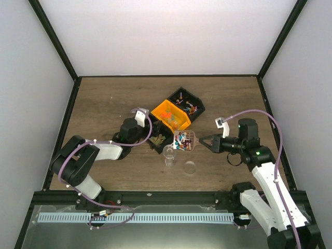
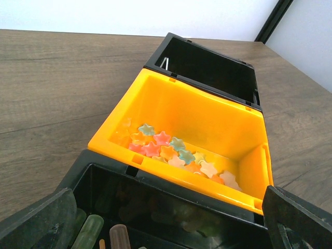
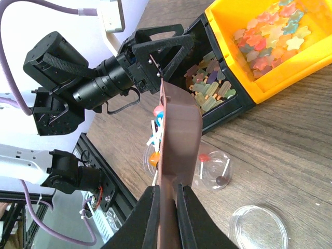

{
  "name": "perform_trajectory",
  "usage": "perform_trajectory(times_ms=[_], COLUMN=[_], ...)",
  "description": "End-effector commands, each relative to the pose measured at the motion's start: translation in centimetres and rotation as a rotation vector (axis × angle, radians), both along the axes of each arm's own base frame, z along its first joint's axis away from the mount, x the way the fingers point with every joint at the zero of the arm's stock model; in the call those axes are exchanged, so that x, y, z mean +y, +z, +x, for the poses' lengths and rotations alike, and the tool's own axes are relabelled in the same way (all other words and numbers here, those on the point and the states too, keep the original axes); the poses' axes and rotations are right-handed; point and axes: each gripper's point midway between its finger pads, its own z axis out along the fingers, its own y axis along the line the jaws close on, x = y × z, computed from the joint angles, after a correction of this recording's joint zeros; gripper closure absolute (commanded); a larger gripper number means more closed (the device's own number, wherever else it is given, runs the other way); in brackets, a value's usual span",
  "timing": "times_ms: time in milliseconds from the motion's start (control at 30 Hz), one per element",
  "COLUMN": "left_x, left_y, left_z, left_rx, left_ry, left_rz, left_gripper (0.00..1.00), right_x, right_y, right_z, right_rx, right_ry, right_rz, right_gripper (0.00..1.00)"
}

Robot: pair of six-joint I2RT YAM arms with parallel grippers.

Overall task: Pack the candies
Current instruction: Place the fake candies in the packing bottle.

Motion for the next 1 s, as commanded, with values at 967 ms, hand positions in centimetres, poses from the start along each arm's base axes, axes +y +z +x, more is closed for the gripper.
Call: perform_trajectory(times_ms=[967], left_x=[0.1], left_y=[-3.1], left_z=[-0.7], left_rx=[0.096], left_ry=[-0.020], left_rz=[0.023], left_gripper=[0.00], right_x=[0.9], right_y=[3.0], right_z=[0.4], right_rx=[-0.122], right_ry=[0.007], right_rz=[-0.058], right_gripper=[0.99])
